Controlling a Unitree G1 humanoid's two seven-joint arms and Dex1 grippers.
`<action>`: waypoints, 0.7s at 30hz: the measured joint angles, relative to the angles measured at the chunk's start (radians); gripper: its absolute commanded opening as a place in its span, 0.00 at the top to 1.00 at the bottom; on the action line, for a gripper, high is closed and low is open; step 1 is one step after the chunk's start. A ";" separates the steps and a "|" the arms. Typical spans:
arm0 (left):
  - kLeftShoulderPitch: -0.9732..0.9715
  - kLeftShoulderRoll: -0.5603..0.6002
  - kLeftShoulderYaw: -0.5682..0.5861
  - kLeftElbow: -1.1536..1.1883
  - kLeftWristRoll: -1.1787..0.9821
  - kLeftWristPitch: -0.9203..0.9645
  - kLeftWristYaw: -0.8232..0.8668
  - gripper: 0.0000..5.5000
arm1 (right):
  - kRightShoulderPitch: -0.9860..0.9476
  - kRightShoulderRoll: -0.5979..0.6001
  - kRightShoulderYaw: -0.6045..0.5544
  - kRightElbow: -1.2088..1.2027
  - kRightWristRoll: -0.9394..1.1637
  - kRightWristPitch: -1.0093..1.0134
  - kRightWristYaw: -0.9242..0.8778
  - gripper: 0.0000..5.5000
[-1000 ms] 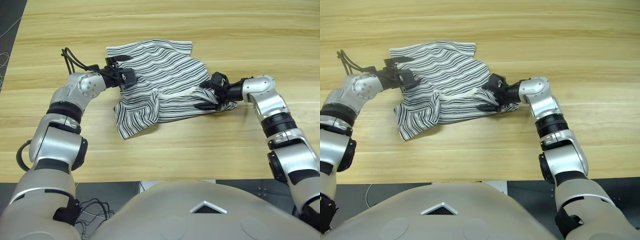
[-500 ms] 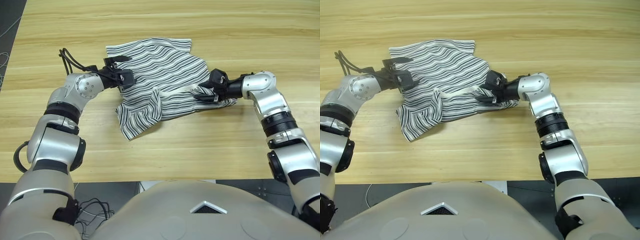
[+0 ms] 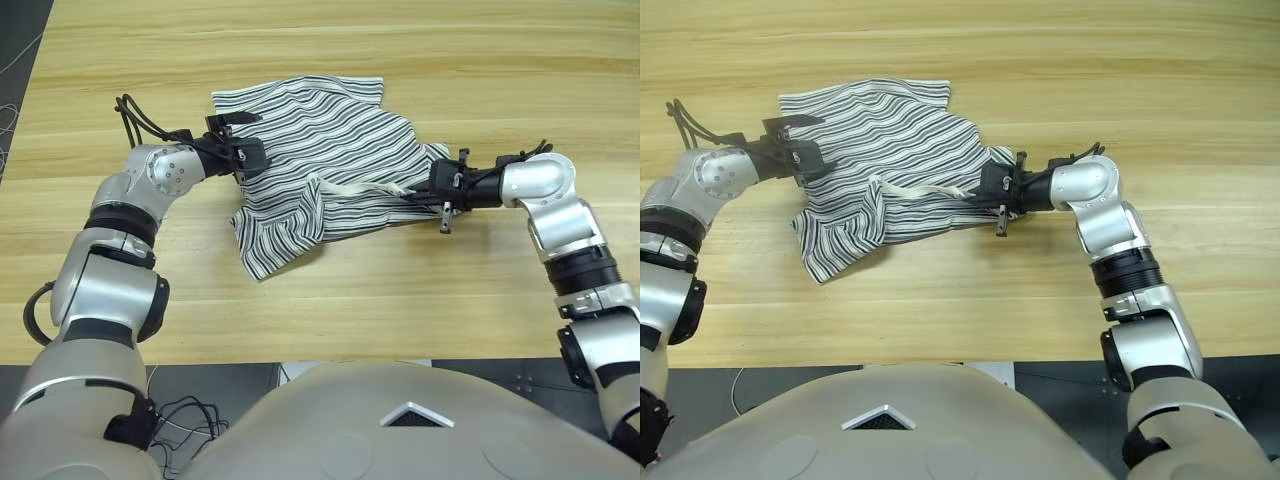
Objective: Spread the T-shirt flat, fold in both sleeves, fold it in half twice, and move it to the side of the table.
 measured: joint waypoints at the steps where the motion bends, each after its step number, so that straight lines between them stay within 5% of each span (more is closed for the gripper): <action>1: 0.000 0.002 0.000 0.000 0.000 -0.001 -0.001 0.33 | 0.026 -0.032 -0.001 -0.042 0.028 0.001 0.044 0.98; 9: 0.000 0.008 -0.002 0.000 -0.001 -0.002 -0.010 0.33 | 0.144 -0.178 0.012 -0.184 0.151 0.048 0.281 0.98; 18: -0.003 0.010 -0.003 0.002 0.000 -0.001 -0.012 0.33 | 0.137 -0.187 0.079 -0.068 0.073 -0.028 0.268 0.98; 21: -0.007 0.011 -0.009 0.009 0.000 -0.001 -0.013 0.33 | 0.112 -0.186 0.082 -0.026 0.058 -0.067 0.246 0.89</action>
